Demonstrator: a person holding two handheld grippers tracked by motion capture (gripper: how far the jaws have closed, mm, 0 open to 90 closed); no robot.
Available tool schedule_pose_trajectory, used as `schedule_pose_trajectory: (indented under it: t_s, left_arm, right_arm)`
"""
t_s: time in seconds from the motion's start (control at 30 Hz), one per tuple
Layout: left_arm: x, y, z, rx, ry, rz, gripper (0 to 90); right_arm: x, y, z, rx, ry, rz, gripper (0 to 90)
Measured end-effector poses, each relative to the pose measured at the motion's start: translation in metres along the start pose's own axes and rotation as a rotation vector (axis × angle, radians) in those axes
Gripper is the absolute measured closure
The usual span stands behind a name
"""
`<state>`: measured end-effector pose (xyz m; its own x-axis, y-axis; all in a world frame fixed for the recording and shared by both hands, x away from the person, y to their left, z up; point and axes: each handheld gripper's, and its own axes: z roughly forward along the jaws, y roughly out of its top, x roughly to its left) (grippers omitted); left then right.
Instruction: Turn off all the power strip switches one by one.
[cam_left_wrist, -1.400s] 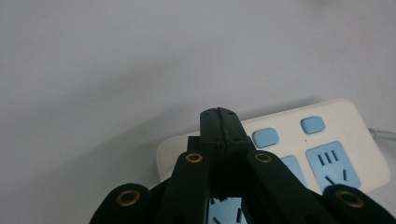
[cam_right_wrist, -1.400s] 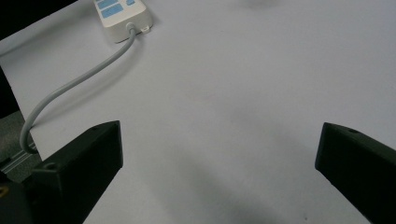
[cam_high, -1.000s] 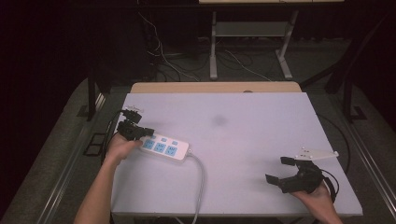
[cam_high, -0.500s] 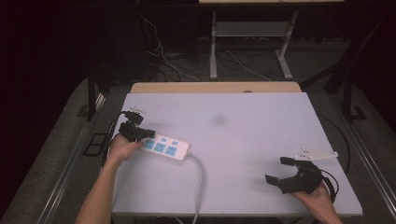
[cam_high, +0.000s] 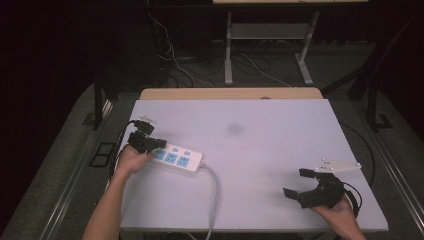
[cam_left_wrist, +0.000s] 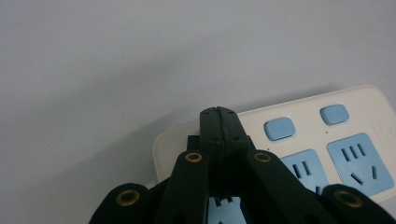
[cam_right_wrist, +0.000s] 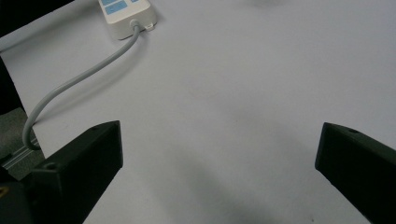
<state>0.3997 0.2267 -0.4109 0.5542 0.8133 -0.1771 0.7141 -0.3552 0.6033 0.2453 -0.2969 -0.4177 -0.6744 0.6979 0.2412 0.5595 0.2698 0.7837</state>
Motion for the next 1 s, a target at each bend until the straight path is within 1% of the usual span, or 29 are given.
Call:
schedule_pose_trajectory:
  t_s: [0.07, 0.2, 0.4, 0.53, 0.67, 0.7, 0.73, 0.77, 0.83, 0.9, 1.0]
  left_arm:
    - [0.001, -0.002, 0.000, -0.015, -0.010, -0.018, 89.4]
    - [0.001, -0.002, 0.000, -0.019, -0.008, -0.023, 89.4]
    - [0.002, -0.003, 0.000, -0.023, -0.011, -0.041, 89.3]
    - [-0.001, -0.002, 0.000, -0.020, 0.004, -0.034, 89.3]
    - [-0.001, -0.003, -0.001, -0.022, 0.005, -0.036, 89.2]
    - [-0.002, -0.002, -0.001, -0.018, 0.010, -0.030, 89.2]
    - [-0.003, -0.002, -0.002, -0.021, 0.004, -0.023, 89.2]
    - [-0.003, -0.001, -0.005, -0.040, -0.017, -0.031, 89.1]
    - [-0.006, 0.000, -0.009, -0.051, -0.006, -0.017, 89.0]
    - [-0.008, 0.000, -0.013, -0.076, -0.013, -0.030, 89.0]
    - [-0.011, 0.001, -0.019, -0.102, -0.015, -0.035, 88.9]
  right_arm:
    - [0.001, 0.000, 0.000, 0.003, 0.001, -0.001, 0.7]
    - [0.000, 0.000, 0.000, 0.001, 0.000, -0.001, 0.7]
    - [0.000, 0.000, -0.001, -0.002, -0.003, 0.002, 0.7]
    - [-0.001, 0.000, -0.002, -0.003, -0.003, 0.001, 0.7]
    - [-0.001, 0.000, -0.002, -0.004, -0.003, 0.000, 0.7]
    - [-0.001, 0.000, -0.002, -0.004, -0.003, -0.001, 0.7]
    - [-0.001, 0.000, -0.002, -0.005, -0.003, 0.000, 0.7]
    - [-0.001, 0.000, -0.002, -0.006, -0.003, 0.001, 0.7]
    - [-0.001, 0.001, -0.002, -0.007, -0.004, 0.003, 0.7]
    - [-0.001, 0.001, -0.002, -0.005, -0.004, 0.005, 0.7]
    - [-0.001, 0.001, -0.002, -0.009, -0.005, 0.004, 0.7]
